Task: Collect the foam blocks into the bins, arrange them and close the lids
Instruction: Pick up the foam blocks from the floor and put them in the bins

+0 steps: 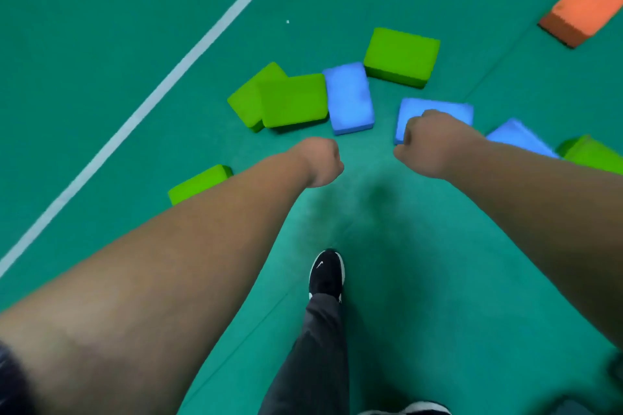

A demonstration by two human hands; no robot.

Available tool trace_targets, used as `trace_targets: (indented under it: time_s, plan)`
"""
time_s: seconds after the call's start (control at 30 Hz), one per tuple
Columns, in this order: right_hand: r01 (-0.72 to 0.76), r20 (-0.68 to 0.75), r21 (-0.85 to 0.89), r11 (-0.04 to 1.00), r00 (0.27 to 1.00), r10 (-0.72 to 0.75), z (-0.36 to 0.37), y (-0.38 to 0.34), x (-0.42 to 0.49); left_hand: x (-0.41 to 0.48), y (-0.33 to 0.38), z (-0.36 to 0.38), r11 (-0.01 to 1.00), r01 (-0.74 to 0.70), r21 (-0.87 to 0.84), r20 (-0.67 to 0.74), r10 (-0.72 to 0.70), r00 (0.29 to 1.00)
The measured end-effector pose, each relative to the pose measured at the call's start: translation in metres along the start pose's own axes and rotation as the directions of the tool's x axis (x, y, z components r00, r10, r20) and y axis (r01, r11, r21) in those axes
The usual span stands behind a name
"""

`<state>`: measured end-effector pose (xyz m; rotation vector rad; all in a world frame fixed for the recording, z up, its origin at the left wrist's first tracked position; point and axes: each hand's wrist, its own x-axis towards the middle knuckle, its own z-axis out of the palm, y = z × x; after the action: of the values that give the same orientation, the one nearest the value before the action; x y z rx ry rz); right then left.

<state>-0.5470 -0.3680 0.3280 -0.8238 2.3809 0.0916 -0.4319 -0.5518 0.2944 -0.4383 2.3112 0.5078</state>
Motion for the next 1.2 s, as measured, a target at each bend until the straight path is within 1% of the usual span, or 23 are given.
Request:
trace_targets:
  time_s: [0.07,0.2,0.33,0.4,0.5,0.6,0.7,0.8,0.87,0.93,1.0,1.07,1.2]
  plan:
    - [0.073,0.01,-0.037,0.997,0.997,-0.072,-0.016,-0.04,0.03,0.006,-0.037,-0.014,0.999,0.032,0.0,-0.009,-0.032,0.999]
    - [0.185,0.06,-0.039,0.982,0.981,-0.183,-0.041,-0.111,0.077,0.008,-0.116,-0.037,0.989,0.141,-0.053,0.011,-0.141,0.99]
    - [0.271,0.08,-0.073,0.96,0.961,-0.265,-0.05,-0.158,0.12,0.01,-0.187,-0.049,0.955,0.279,-0.104,0.004,-0.28,0.96]
    - [0.31,0.087,-0.085,0.947,0.949,-0.303,-0.05,-0.173,0.141,0.013,-0.211,-0.049,0.935,0.327,-0.139,0.023,-0.327,0.945]
    - [0.355,0.125,-0.114,0.928,0.932,-0.341,-0.048,-0.181,0.168,0.021,-0.227,-0.049,0.925,0.359,-0.128,0.053,-0.355,0.933]
    - [0.416,0.171,-0.17,0.893,0.905,-0.389,-0.051,-0.182,0.197,0.032,-0.227,-0.063,0.926,0.362,-0.106,0.07,-0.356,0.932]
    - [0.442,0.208,-0.226,0.868,0.893,-0.4,-0.063,-0.179,0.227,0.046,-0.226,-0.085,0.911,0.388,-0.139,0.036,-0.387,0.922]
    - [0.454,0.215,-0.296,0.84,0.889,-0.405,-0.069,-0.173,0.247,0.063,-0.228,-0.098,0.883,0.419,-0.212,0.05,-0.418,0.907]
    - [0.458,0.233,-0.312,0.832,0.886,-0.401,-0.065,-0.172,0.258,0.075,-0.229,-0.097,0.844,0.432,-0.318,0.068,-0.434,0.898]
    - [0.468,0.242,-0.272,0.841,0.879,-0.411,-0.054,-0.175,0.27,0.087,-0.234,-0.089,0.75,0.415,-0.515,0.082,-0.439,0.895]
    - [0.47,0.251,-0.222,0.854,0.874,-0.416,-0.04,-0.185,0.281,0.099,-0.243,-0.073,0.649,0.392,-0.652,0.085,-0.45,0.889]
    - [0.451,0.238,-0.202,0.869,0.884,-0.403,-0.02,-0.197,0.296,0.114,-0.255,-0.051,0.579,0.394,-0.714,0.109,-0.464,0.879]
    - [0.339,0.223,-0.127,0.932,0.926,-0.306,0.023,-0.226,0.335,0.151,-0.279,-0.008,0.509,0.437,-0.742,0.173,-0.484,0.858]
